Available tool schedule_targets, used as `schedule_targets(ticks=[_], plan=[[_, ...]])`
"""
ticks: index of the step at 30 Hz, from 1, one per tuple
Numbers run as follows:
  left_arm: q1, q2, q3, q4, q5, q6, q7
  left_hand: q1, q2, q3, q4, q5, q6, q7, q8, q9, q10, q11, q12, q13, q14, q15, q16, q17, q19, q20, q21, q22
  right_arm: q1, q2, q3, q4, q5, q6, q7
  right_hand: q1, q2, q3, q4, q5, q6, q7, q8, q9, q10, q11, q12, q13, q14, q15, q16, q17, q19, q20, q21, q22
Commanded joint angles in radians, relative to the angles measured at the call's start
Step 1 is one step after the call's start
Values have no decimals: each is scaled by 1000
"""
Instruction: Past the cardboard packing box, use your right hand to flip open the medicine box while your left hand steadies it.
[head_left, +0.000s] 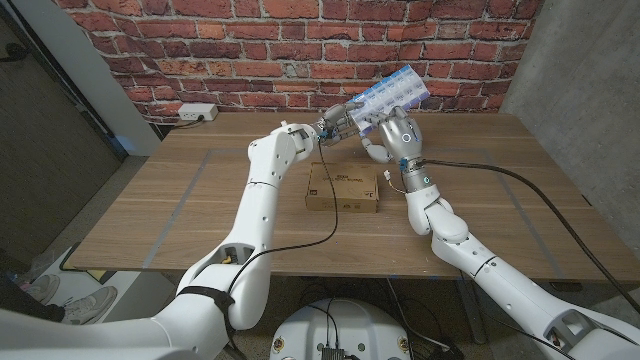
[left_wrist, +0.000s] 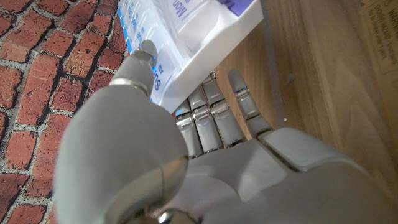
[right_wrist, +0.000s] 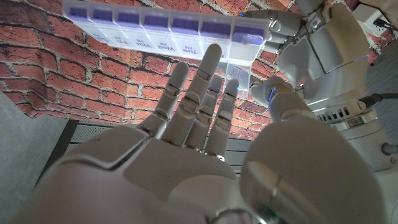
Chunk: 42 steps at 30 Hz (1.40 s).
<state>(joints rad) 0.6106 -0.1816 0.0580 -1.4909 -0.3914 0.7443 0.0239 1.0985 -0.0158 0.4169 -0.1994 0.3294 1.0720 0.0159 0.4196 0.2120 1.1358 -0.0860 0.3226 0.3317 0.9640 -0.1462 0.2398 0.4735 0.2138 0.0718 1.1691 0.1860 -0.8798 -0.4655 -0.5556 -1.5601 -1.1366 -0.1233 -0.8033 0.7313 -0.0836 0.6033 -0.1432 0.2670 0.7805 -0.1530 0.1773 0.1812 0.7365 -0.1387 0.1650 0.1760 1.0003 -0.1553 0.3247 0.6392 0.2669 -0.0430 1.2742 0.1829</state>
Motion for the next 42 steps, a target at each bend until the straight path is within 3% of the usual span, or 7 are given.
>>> schedule_targets(ticks=[1,5,9,14,28,34,42], plan=[[-6,-13,-17,7,6,2,21,57,74,56,44,8,54,3,8,82,94,-78,3,-5,11,-96,3,5,4,0,1,1,-6,-12,-12,-2,20,37,24,-16,20,13,14,1,0,-55,14,3,34,-38,19,1,1,-55,6,4,-10,-61,11,5],[-3,-12,-17,1,6,8,19,58,71,56,41,8,61,4,6,75,101,-80,0,-12,17,-96,5,8,7,-3,2,1,-6,-21,-23,-23,-5,24,72,-24,39,28,16,-12,-63,-66,6,3,79,-58,21,6,8,-60,20,14,-35,-64,13,4],[2,-10,-16,-6,7,13,17,56,68,54,42,9,59,-7,5,76,93,-98,-4,-8,15,-96,5,10,2,-10,0,2,-7,-27,-28,-54,-26,7,141,-21,36,12,2,-33,-82,-68,18,8,253,-15,65,19,13,-52,71,71,-75,-47,16,5],[8,-6,-13,-14,9,21,14,52,63,50,42,10,53,-22,3,78,81,-108,-10,-2,8,-97,3,15,-5,-18,0,4,-8,-31,-35,-94,-61,-28,231,60,44,-72,-17,-43,-64,-65,46,19,424,34,159,150,-51,-58,279,332,-120,-29,62,11],[42,5,-8,-68,13,29,17,34,71,45,52,17,17,-32,1,94,35,-113,-31,19,-33,-96,-9,27,-21,-15,3,8,-15,-15,-33,-104,-78,-38,203,53,-3,-14,-9,9,-45,38,61,23,385,60,242,345,-75,-59,399,532,-138,-12,61,25],[54,10,-2,-86,12,36,14,30,73,45,52,20,11,-33,1,98,24,-114,-35,26,-45,-95,-13,30,-25,-10,3,8,-20,-6,-28,-106,-77,-48,187,41,-28,23,-8,33,-41,159,51,14,382,74,316,447,-43,-59,416,564,-136,-1,74,29],[54,13,1,-94,11,47,18,21,79,48,56,25,2,-30,4,106,10,-112,-39,38,-61,-94,-18,32,-29,-5,2,7,-21,-3,-30,-100,-94,-68,169,21,-52,69,-9,59,-134,173,9,6,288,142,306,496,-101,-55,381,528,-169,13,81,30]])
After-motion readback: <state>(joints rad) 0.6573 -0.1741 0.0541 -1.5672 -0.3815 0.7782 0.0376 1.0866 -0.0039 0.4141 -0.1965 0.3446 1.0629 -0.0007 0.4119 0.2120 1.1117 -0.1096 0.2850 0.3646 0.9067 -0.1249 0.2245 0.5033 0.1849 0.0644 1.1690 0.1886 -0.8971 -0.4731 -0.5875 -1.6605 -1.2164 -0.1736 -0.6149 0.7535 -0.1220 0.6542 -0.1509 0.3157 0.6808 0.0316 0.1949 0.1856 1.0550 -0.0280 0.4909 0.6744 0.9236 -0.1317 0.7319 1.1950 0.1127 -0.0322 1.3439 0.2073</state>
